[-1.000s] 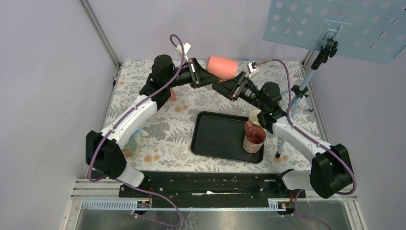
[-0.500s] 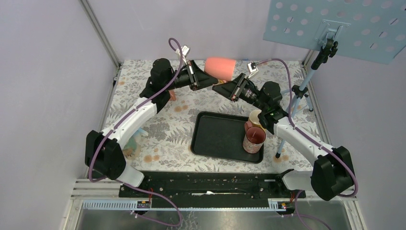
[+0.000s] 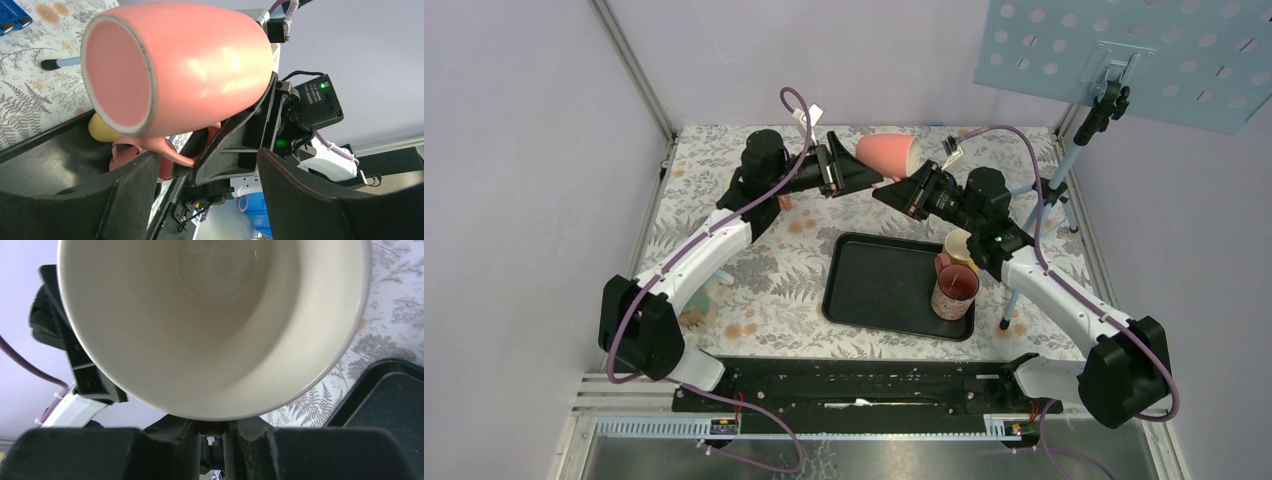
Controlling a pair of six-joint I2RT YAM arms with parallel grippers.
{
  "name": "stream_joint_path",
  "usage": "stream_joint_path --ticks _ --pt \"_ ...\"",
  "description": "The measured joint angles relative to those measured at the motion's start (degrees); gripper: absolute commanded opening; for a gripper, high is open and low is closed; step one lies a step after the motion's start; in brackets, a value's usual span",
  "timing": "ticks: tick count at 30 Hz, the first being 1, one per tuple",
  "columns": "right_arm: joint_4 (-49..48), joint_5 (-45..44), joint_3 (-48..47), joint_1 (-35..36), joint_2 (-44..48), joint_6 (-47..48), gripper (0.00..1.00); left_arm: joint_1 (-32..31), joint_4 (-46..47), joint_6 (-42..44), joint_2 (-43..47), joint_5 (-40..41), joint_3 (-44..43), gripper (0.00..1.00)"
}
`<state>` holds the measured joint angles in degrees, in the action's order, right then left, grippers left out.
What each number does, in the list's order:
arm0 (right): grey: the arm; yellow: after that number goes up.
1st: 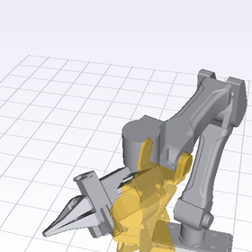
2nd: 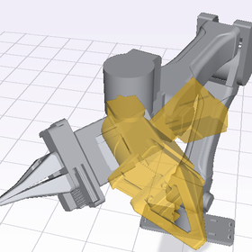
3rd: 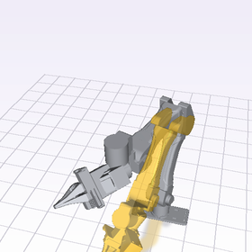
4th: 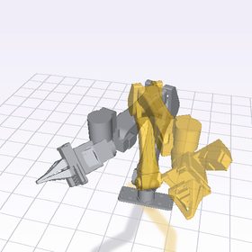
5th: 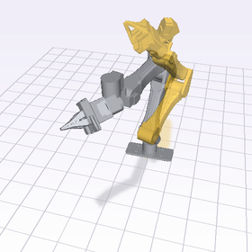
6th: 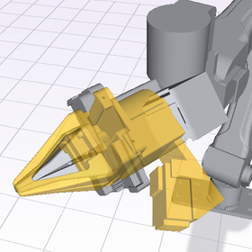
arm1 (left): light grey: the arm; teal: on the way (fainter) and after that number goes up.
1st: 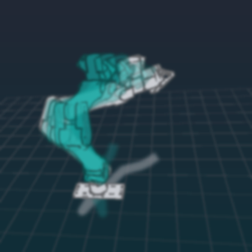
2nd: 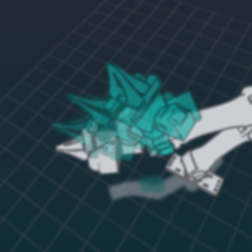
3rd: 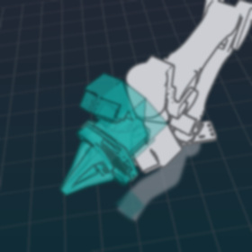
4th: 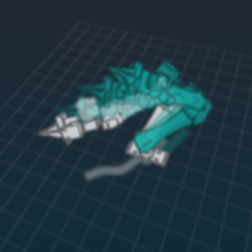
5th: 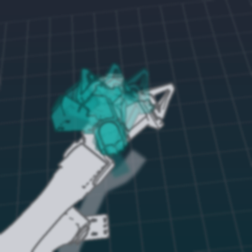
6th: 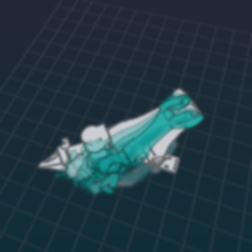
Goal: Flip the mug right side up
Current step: Turn over the cup at the center of the board.
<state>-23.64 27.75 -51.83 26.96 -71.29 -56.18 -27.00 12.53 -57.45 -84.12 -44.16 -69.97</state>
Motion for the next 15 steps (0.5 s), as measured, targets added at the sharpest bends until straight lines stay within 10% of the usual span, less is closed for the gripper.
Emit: stream_joint_path --ticks 15 --pt "28.3 -10.8 -4.0 2.8 0.3 11.8 0.0 0.0 -14.4 14.1 7.7 10.6 2.0 0.99"
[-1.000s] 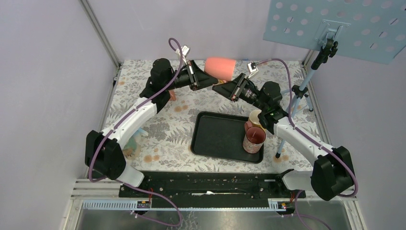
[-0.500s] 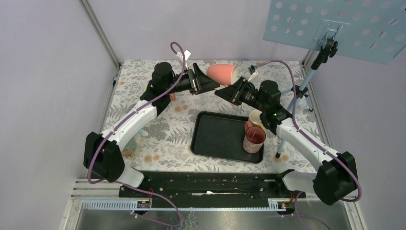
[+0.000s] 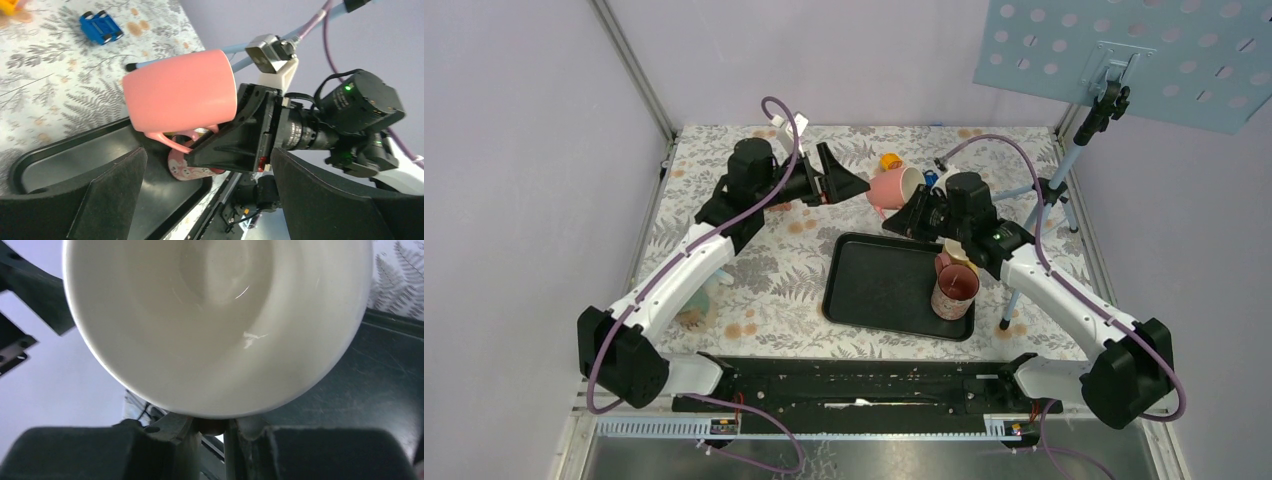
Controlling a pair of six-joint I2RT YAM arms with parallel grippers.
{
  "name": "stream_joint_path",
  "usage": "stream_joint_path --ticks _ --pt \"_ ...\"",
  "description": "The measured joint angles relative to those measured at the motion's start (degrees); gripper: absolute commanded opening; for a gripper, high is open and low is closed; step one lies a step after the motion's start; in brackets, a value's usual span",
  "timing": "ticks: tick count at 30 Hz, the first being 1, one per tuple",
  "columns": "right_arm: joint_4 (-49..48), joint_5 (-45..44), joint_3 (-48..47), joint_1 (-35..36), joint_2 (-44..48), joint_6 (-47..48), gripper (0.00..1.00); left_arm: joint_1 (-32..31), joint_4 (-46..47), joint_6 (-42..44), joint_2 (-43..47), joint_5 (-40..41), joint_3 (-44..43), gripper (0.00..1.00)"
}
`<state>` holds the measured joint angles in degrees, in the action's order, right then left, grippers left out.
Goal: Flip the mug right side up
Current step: Turn over the cup at the center of the board, then place the cup on the tray.
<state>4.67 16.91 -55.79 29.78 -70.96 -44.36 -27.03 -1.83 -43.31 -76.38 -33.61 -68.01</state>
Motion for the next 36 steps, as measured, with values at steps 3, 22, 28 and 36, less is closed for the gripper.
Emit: stream_joint_path --ticks 3,22,28,36 --pt "5.6 -2.7 -1.2 1.9 0.0 3.0 0.0 0.0 -3.5 2.6 1.3 2.5 0.0 0.99" --pt "17.4 -19.3 -2.9 13.4 -8.0 11.8 0.0 0.0 -18.8 8.7 2.4 19.7 0.1 0.99" --pt "17.8 -21.1 -6.6 14.8 -14.7 13.7 0.0 0.0 -24.3 9.7 7.1 31.2 1.7 0.99" --pt "18.5 -22.1 -12.0 16.3 -22.9 16.3 0.0 0.0 -27.4 9.8 15.3 39.6 2.4 0.99"
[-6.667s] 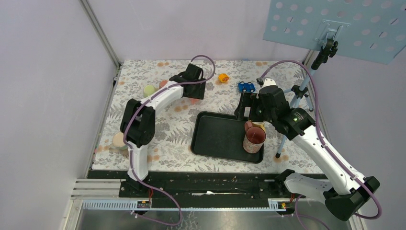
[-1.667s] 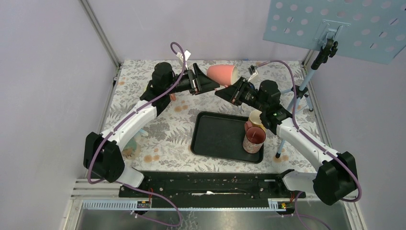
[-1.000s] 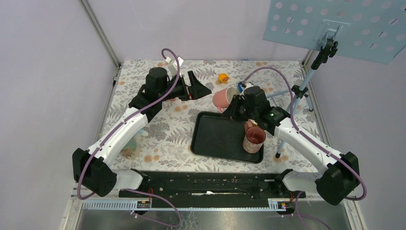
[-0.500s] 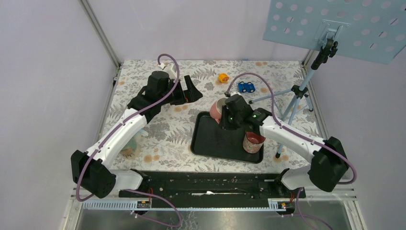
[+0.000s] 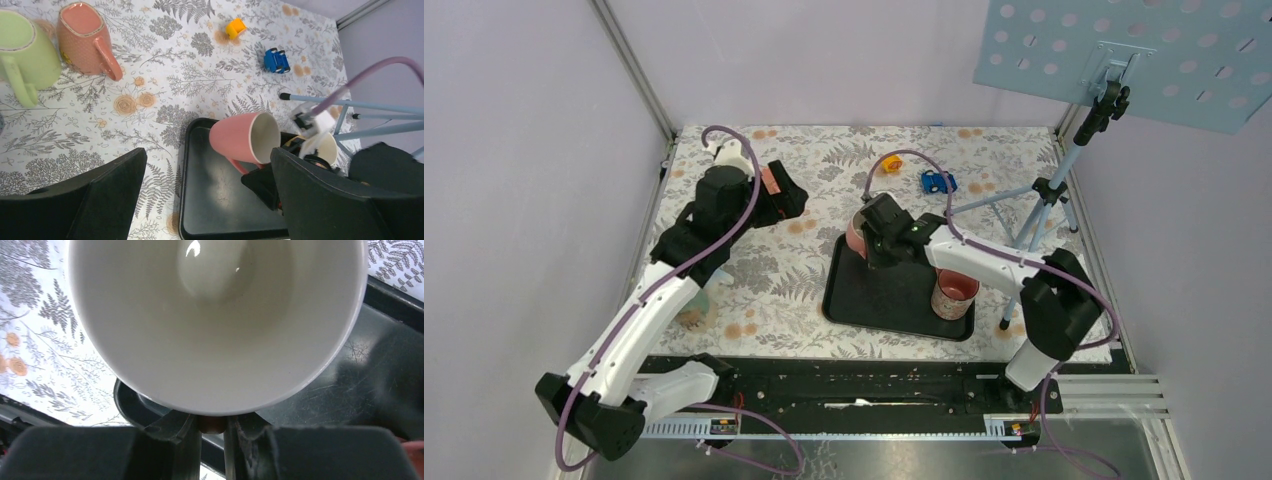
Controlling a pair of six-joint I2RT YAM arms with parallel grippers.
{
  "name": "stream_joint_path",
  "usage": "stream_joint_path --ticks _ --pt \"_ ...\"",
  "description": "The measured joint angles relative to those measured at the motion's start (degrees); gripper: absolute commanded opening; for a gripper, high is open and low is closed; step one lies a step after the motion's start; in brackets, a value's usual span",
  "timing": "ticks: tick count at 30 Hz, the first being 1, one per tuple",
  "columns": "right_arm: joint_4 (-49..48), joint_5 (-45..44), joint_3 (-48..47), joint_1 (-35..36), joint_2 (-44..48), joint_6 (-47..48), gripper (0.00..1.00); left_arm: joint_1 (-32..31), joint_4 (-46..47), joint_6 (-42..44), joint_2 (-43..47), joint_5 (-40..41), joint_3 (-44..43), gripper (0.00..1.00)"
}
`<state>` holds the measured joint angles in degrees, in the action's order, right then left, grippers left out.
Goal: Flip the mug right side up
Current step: Place the cup on the tray.
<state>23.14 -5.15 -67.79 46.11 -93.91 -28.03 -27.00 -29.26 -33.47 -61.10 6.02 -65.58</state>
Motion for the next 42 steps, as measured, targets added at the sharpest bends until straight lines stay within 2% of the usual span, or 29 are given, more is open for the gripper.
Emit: stream_joint_path --ticks 14,37,42 --pt "7.2 -0.4 -10.5 0.6 -10.6 4.5 0.0 0.0 -1.1 0.0 1.9 0.4 0.0 0.99" --pt "9.9 -0.4 -12.5 1.7 -14.8 5.3 0.0 0.0 -1.1 0.0 1.7 -0.7 0.0 0.99" --pt "10.9 -1.2 -13.3 1.8 -15.1 5.3 0.17 0.0 -1.0 0.0 1.4 -1.1 0.0 0.99"
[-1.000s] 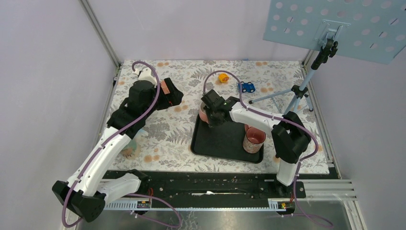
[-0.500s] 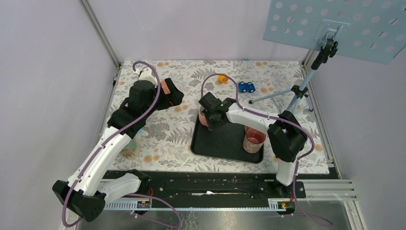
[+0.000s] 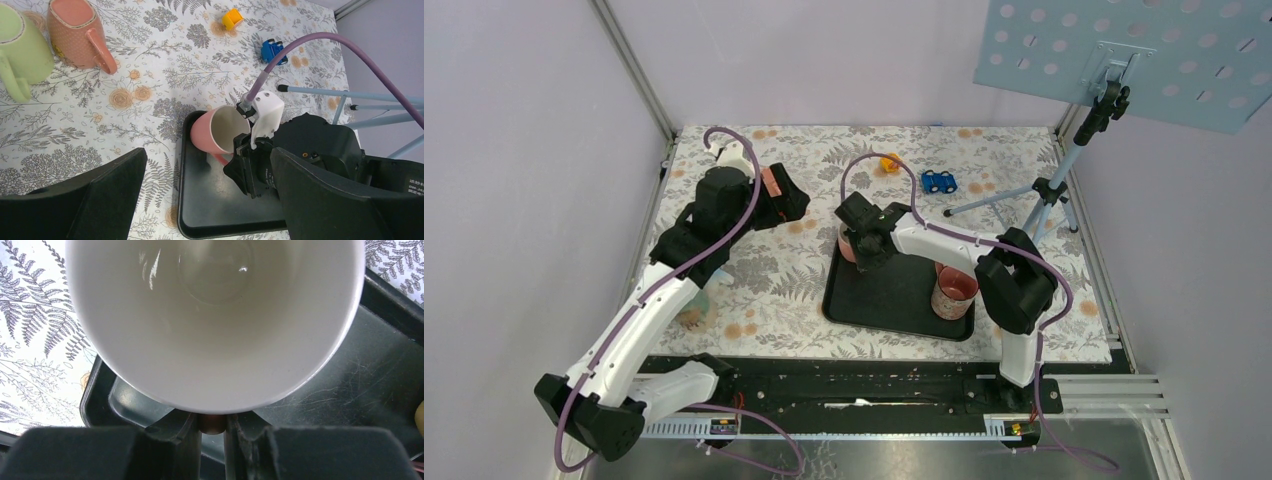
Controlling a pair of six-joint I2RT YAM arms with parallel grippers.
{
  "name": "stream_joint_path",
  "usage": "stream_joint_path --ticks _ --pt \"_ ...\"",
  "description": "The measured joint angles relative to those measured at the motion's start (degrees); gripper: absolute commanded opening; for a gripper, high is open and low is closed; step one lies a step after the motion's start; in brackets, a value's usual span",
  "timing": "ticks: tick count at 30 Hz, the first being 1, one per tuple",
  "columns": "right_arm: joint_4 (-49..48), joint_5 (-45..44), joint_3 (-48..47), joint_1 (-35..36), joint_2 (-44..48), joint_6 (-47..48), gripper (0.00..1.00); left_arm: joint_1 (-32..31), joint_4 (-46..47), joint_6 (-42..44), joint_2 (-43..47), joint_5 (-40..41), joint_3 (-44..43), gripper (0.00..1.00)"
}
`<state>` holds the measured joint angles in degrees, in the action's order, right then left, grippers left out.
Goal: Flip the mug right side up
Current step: Place the cup on the tray.
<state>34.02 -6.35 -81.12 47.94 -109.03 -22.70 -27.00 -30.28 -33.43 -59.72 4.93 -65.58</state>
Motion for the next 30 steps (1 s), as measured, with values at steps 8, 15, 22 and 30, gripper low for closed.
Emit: stream_joint_path --ticks 8,15,22,30 --pt "0.0 -1.7 -1.4 0.1 0.0 0.3 0.37 0.0 0.0 0.1 -0.9 -0.2 0.0 0.99" --pt "-0.5 -2.5 -1.5 0.1 0.0 0.6 0.41 0.0 0.0 0.2 -0.9 -0.2 0.0 0.99" --pt "-0.9 -3.1 -0.4 0.1 0.5 0.8 0.46 0.0 0.1 0.2 -0.9 -0.2 0.0 0.99" --pt "-1.6 -1.7 1.2 0.1 4.9 1.1 0.64 0.0 0.3 0.0 -2.1 1.3 0.3 0.99"
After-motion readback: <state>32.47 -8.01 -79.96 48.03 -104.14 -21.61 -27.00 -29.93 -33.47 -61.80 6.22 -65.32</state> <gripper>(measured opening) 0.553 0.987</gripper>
